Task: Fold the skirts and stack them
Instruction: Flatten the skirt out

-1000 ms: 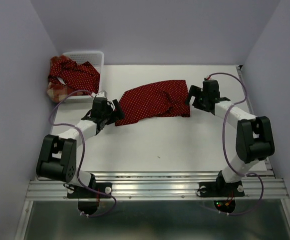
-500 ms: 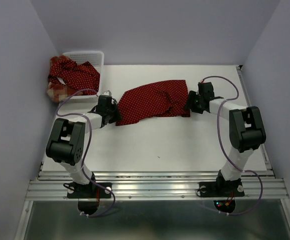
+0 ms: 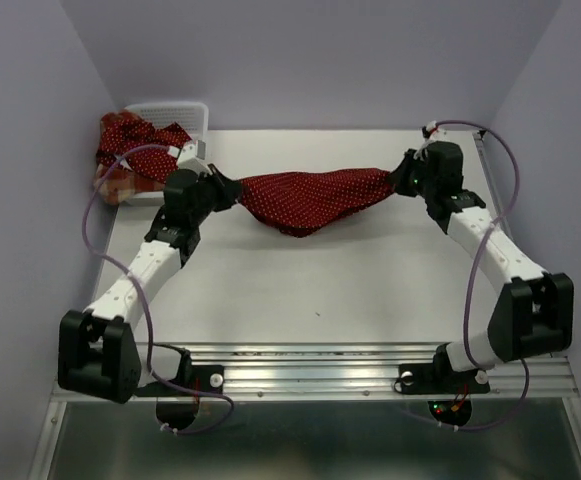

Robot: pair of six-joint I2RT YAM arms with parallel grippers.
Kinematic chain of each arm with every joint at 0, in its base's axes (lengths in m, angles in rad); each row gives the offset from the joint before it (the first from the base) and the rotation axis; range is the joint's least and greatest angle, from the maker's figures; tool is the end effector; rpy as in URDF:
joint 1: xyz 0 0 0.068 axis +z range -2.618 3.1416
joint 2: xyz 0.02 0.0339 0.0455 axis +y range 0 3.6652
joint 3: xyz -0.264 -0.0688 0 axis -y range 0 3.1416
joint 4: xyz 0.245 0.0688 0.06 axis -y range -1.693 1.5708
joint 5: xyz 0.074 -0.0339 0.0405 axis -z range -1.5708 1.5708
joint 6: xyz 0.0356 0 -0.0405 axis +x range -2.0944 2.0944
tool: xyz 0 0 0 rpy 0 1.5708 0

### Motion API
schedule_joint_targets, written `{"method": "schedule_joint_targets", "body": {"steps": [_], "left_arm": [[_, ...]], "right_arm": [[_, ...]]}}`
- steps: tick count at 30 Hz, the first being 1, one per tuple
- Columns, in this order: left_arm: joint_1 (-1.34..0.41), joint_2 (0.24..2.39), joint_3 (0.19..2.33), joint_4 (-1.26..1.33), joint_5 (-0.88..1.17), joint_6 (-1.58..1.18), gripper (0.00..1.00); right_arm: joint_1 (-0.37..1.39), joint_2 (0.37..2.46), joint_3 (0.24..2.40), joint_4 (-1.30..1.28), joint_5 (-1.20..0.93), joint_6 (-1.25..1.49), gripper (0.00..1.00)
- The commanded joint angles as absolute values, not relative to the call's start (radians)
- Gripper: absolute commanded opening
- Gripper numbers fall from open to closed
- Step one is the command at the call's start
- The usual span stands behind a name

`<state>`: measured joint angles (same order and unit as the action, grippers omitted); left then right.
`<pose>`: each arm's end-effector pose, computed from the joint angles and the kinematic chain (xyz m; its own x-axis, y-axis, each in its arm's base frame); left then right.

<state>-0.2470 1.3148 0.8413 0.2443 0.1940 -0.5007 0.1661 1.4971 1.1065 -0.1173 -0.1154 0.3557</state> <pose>0.2937 -0.0811 0.2858 -0.3958 -0.3860 -0.8333 0.2644 0.8211 -0.5059 0.3401 0.0612 0.2858 -0.5414 0.2600 -0.7996 -0.0799 0.9308 0.3568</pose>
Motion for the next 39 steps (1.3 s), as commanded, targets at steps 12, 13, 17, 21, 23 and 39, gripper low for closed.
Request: {"method": "schedule_joint_targets", "body": {"steps": [12, 13, 17, 21, 23, 39], "left_arm": [[-0.114, 1.684, 1.970, 0.197, 0.365, -0.417, 0.00], [-0.110, 1.728, 2.080, 0.149, 0.368, -0.410, 0.00], [-0.095, 1.726, 2.103, 0.098, 0.351, -0.374, 0.00], [-0.094, 1.573, 1.831, 0.179, 0.339, -0.360, 0.00], [-0.100, 1.487, 1.598, 0.242, 0.360, -0.389, 0.00], [-0.598, 1.066, 0.779, 0.000, 0.175, -0.588, 0.99]], "right_arm": [[0.167, 1.853, 2.072, 0.051, -0.001, 0.156, 0.01], [0.158, 1.891, 2.154, 0.054, -0.058, 0.158, 0.01], [0.146, 1.918, 2.200, 0.054, -0.106, 0.178, 0.01], [0.109, 1.841, 2.002, 0.057, -0.118, 0.170, 0.01], [0.083, 1.775, 1.822, 0.058, -0.123, 0.155, 0.01], [-0.057, 1.635, 1.390, -0.382, 0.083, 0.137, 1.00]]}}
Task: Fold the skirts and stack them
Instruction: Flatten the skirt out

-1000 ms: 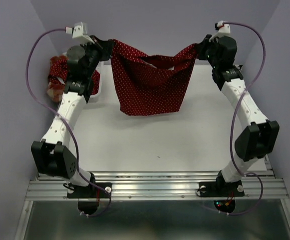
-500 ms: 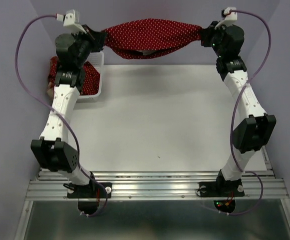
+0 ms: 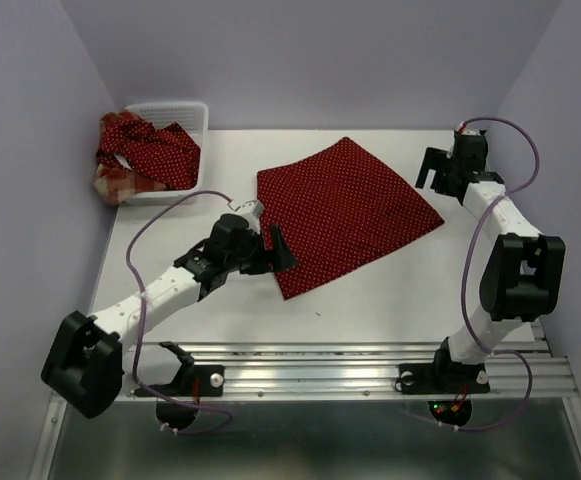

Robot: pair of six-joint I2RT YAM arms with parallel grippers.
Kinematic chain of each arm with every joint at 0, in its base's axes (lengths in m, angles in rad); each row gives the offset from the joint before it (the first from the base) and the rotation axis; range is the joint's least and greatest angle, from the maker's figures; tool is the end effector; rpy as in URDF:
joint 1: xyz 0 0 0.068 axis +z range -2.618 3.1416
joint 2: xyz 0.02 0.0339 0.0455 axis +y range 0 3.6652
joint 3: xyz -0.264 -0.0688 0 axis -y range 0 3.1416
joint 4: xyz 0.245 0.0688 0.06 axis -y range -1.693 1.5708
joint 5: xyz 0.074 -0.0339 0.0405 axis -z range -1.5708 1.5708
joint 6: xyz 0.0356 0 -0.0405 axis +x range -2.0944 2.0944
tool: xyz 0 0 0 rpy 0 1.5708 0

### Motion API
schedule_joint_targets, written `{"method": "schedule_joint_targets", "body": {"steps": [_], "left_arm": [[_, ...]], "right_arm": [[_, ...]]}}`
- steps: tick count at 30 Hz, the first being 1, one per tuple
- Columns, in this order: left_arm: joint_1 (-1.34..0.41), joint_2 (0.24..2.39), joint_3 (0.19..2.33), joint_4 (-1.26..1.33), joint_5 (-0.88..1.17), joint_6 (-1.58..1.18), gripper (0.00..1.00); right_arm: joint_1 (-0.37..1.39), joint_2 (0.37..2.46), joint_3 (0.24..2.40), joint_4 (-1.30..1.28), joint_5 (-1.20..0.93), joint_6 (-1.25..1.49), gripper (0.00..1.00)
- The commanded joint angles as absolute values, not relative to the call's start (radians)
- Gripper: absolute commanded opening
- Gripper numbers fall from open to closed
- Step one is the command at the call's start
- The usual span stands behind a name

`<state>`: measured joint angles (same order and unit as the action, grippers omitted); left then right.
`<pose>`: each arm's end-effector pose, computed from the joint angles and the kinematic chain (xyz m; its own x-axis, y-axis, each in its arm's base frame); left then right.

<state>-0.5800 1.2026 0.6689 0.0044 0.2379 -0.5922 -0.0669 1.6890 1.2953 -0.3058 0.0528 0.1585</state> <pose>0.2130 -0.1496 0.2320 -0.7427 -0.1619 -0.6498 0.3473 0.7364 -0.5805 0.3832 -0.0276 0.2666 -0.6174 0.1993 -0.7609 0.2071 0.9744 0.0872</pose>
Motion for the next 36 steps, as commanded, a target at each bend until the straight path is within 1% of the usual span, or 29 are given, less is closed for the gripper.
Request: {"method": "schedule_joint_targets", "body": {"steps": [1, 4, 5, 7, 9, 11, 12, 14, 18, 20, 21, 23, 27, 29, 32, 36], "left_arm": [[-0.597, 1.066, 0.805, -0.052, 0.140, -0.574, 0.99], [-0.597, 1.121, 0.905, -0.067, 0.031, -0.506, 0.99], [-0.597, 1.143, 0.949, -0.067, -0.042, -0.488, 0.99], [-0.586, 1.234, 0.994, -0.067, -0.095, -0.471, 0.99], [-0.568, 1.311, 1.081, -0.072, -0.124, -0.433, 0.99], [-0.528, 1.437, 1.184, -0.080, -0.126, -0.422, 0.99], [-0.514, 1.519, 1.218, -0.087, -0.127, -0.419, 0.99], [-0.491, 1.597, 1.285, -0.101, -0.133, -0.414, 0.99], [-0.454, 1.764, 1.410, -0.056, -0.056, -0.379, 0.99], [-0.454, 1.818, 1.465, -0.025, -0.008, -0.347, 0.99], [-0.456, 1.875, 1.495, -0.025, 0.050, -0.338, 0.99], [-0.456, 1.931, 1.566, -0.021, 0.084, -0.316, 0.99], [-0.440, 2.104, 1.695, -0.083, 0.089, -0.311, 0.99], [-0.420, 2.146, 1.736, -0.103, 0.087, -0.319, 0.99], [-0.396, 2.187, 1.727, -0.104, 0.094, -0.339, 0.99], [-0.350, 2.206, 1.680, -0.118, 0.158, -0.353, 0.99]], "right_arm": [[-0.037, 1.614, 1.376, -0.368, 0.018, 0.141, 1.00], [0.027, 1.530, 1.292, -0.296, -0.090, 0.176, 1.00], [0.044, 1.517, 1.273, -0.279, -0.118, 0.195, 1.00], [0.090, 1.522, 1.224, -0.273, -0.169, 0.225, 1.00], [0.196, 1.554, 1.203, -0.291, -0.141, 0.226, 1.00], [0.292, 1.584, 1.180, -0.308, -0.072, 0.232, 1.00], [0.311, 1.613, 1.161, -0.307, -0.087, 0.247, 1.00], [0.333, 1.638, 1.138, -0.293, -0.110, 0.273, 1.00], [0.345, 1.698, 1.101, -0.255, -0.141, 0.307, 1.00], [0.345, 1.727, 1.097, -0.258, -0.114, 0.311, 1.00], [0.345, 1.735, 1.092, -0.264, -0.092, 0.311, 1.00], [0.345, 1.752, 1.086, -0.268, -0.074, 0.314, 1.00], [0.345, 1.782, 1.075, -0.272, -0.048, 0.328, 1.00], [0.345, 1.795, 1.078, -0.272, -0.040, 0.324, 1.00], [0.345, 1.825, 1.097, -0.273, -0.009, 0.299, 1.00], [0.319, 1.873, 1.138, -0.288, -0.005, 0.258, 1.00]]}}
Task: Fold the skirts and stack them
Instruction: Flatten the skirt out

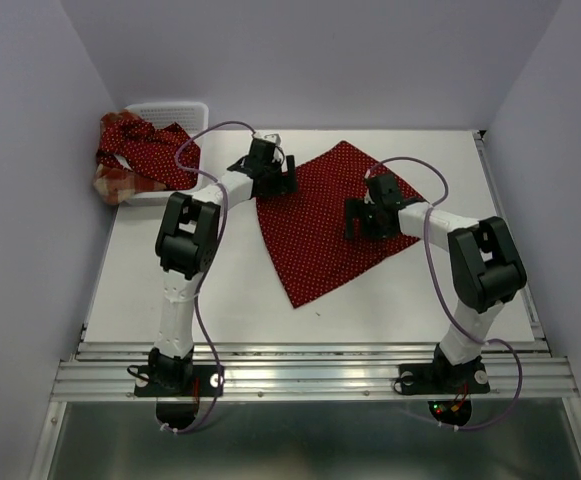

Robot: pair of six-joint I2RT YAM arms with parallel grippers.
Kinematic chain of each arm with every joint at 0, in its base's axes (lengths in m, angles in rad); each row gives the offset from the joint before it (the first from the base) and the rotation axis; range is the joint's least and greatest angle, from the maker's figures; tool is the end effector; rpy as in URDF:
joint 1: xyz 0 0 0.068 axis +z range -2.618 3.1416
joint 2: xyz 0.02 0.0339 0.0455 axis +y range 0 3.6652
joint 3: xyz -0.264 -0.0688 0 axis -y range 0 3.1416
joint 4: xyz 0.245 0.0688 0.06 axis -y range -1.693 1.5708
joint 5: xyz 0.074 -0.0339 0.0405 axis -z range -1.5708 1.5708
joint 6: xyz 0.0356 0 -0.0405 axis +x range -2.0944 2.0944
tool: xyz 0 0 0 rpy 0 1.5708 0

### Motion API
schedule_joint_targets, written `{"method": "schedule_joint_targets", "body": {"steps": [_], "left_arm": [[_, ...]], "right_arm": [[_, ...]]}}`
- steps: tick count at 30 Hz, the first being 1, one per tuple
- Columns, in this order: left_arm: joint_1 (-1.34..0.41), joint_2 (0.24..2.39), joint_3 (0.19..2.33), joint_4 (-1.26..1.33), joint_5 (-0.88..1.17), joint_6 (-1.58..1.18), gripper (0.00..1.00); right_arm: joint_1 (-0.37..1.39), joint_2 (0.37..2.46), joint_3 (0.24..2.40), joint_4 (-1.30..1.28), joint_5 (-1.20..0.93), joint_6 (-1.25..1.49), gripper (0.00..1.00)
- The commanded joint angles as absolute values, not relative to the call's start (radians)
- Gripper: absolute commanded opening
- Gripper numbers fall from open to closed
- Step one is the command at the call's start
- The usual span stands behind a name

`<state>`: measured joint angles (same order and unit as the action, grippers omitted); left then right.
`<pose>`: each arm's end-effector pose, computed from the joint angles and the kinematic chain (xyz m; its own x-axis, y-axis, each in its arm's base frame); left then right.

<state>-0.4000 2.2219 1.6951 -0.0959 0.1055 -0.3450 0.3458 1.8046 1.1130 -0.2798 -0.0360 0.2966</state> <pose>0.4690 -0.2024 0.1884 -0.6632 -0.0848 -0.7437 0.2569 0.9074 -0.3325 0.3476 0.1266 0.1698 -0.8475 0.0051 -0.5308 -0.1152 0.9744 0.1933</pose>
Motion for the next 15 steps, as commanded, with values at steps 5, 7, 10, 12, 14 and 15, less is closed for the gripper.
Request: {"method": "schedule_joint_targets", "body": {"steps": [5, 7, 10, 12, 14, 15], "left_arm": [[-0.325, 2.122, 1.488, -0.074, 0.152, -0.416, 0.99], [-0.325, 2.058, 1.379, -0.043, 0.155, -0.432, 0.99], [-0.327, 1.964, 1.228, 0.012, 0.195, -0.483, 0.99], [-0.336, 1.913, 1.123, 0.032, 0.172, -0.530, 0.99], [-0.350, 1.838, 1.063, 0.041, 0.138, -0.554, 0.99], [-0.353, 1.794, 1.019, 0.049, 0.111, -0.566, 0.99]], "right_arm": [[0.267, 1.899, 1.178, -0.288, -0.054, 0.175, 1.00], [0.267, 1.907, 1.204, -0.288, -0.058, 0.134, 1.00], [0.267, 1.917, 1.249, -0.293, -0.097, 0.042, 1.00], [0.267, 1.922, 1.273, -0.308, -0.098, 0.022, 1.00], [0.267, 1.919, 1.301, -0.321, -0.103, 0.012, 1.00], [0.267, 1.908, 1.307, -0.327, -0.116, 0.012, 1.00]]}}
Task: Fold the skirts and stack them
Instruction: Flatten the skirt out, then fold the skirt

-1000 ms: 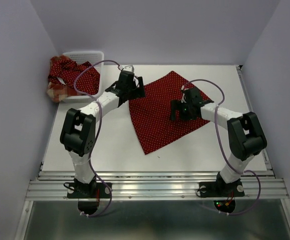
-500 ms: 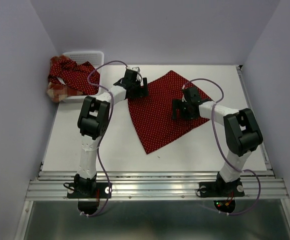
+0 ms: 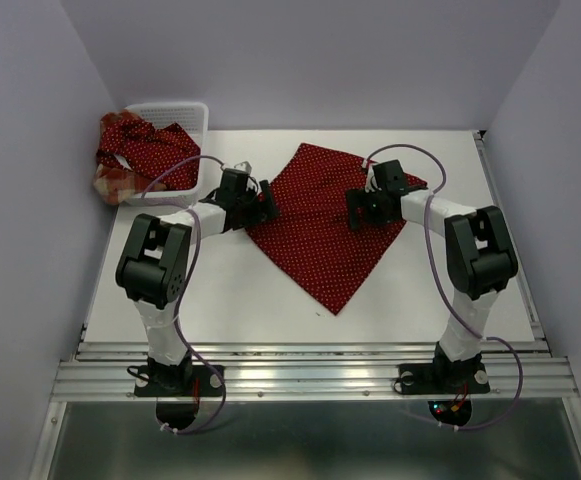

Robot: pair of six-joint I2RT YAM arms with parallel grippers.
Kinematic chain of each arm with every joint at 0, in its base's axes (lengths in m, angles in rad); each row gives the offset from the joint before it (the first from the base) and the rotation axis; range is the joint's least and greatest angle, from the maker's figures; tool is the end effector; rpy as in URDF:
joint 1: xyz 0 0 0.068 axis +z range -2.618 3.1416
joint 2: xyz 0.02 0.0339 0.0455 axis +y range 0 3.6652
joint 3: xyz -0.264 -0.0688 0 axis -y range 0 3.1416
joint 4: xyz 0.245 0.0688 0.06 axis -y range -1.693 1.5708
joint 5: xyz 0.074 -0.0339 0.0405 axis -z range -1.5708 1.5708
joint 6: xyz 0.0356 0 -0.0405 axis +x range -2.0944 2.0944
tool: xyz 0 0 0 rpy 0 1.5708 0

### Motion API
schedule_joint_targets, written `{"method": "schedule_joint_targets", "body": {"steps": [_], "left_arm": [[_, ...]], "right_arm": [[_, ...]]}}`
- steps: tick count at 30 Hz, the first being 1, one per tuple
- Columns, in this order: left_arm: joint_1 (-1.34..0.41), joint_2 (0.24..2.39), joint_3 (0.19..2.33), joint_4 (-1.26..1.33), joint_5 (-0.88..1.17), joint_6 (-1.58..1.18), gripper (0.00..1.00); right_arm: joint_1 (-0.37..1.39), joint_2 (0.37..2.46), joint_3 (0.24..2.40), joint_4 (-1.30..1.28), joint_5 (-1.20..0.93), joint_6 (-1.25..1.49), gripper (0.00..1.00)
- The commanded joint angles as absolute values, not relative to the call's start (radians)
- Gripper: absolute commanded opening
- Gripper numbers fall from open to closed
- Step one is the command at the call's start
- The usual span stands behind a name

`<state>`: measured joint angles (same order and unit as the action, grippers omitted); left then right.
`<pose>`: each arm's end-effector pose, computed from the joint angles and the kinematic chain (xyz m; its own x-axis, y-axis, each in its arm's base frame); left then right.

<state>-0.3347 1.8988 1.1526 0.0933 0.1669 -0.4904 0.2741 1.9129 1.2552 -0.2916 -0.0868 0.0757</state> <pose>0.3875 -0.1410 0.1749 -0.7174 -0.2422 -0.6532 0.1255 0.8774 -0.4631 0.3870 0.1120 0.1709 -0.8045 -0.1479 -0.5753 -0.2582 0.9593 0.1143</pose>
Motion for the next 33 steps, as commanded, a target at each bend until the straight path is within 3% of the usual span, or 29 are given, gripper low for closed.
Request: {"method": "schedule_joint_targets", "body": {"steps": [1, 8, 15, 24, 30, 33], "left_arm": [[-0.354, 1.775, 1.005, 0.052, 0.101, -0.568, 0.99], [-0.356, 1.680, 1.103, 0.005, 0.040, -0.540, 0.99], [-0.353, 1.586, 1.072, -0.147, -0.219, -0.594, 0.99], [-0.325, 1.652, 1.071, -0.127, -0.259, -0.577, 0.99], [-0.299, 1.742, 1.100, -0.091, -0.249, -0.586, 0.98], [-0.293, 1.781, 1.108, -0.089, -0.224, -0.577, 0.93]], "right_arm": [[0.267, 1.898, 1.310, -0.328, -0.153, 0.012, 1.00], [0.353, 1.711, 1.259, -0.342, -0.120, 0.018, 1.00], [0.558, 1.523, 1.114, -0.334, -0.061, 0.089, 1.00], [0.836, 1.489, 1.022, -0.406, 0.067, 0.123, 1.00], [0.877, 1.535, 1.026, -0.443, 0.114, 0.123, 1.00], [0.877, 1.534, 1.022, -0.445, 0.114, 0.123, 1.00]]}}
